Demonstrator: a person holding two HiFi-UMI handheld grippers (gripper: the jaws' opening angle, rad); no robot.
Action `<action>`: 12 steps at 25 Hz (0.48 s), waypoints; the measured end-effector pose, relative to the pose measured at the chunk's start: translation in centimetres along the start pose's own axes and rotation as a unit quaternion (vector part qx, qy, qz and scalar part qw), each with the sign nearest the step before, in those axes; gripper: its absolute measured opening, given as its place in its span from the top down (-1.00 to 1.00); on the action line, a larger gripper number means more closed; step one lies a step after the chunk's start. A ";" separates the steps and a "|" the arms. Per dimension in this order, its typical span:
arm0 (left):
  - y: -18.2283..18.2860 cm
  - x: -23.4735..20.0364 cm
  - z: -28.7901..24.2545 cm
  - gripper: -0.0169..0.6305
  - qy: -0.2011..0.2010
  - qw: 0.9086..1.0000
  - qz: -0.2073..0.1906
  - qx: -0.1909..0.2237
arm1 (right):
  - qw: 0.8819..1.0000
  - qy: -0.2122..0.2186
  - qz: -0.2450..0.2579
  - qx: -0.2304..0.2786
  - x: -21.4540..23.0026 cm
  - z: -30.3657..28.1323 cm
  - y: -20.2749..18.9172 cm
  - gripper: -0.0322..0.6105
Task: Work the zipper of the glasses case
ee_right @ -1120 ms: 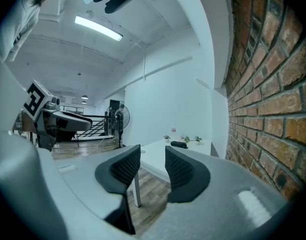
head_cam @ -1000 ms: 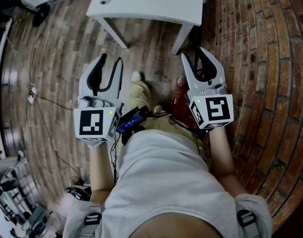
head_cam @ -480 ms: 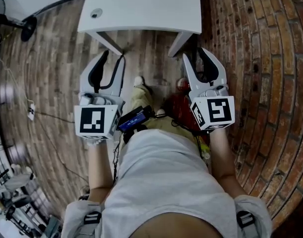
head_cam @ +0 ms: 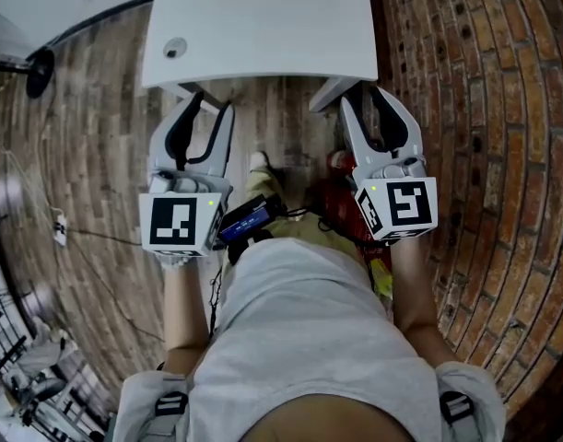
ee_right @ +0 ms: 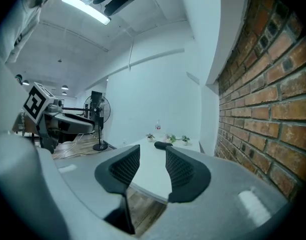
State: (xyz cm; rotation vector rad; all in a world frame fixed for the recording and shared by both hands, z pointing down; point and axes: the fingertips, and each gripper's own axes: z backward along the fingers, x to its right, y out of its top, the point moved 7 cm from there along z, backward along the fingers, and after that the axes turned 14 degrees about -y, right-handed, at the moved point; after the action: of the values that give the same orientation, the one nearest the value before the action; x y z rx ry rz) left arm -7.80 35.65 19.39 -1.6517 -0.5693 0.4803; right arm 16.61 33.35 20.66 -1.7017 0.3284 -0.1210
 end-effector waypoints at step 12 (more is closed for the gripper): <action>0.1 -6.0 -2.7 0.47 -0.025 1.000 -0.015 0.007 | 1.000 -0.030 0.005 0.008 -1.3 -5.1 1.4 0.39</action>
State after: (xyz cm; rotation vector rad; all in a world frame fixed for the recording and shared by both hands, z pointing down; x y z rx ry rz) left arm -10.91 29.91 19.66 -1.6204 -0.6251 0.5034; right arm 13.80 28.74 20.29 -1.6838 0.2908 -0.0650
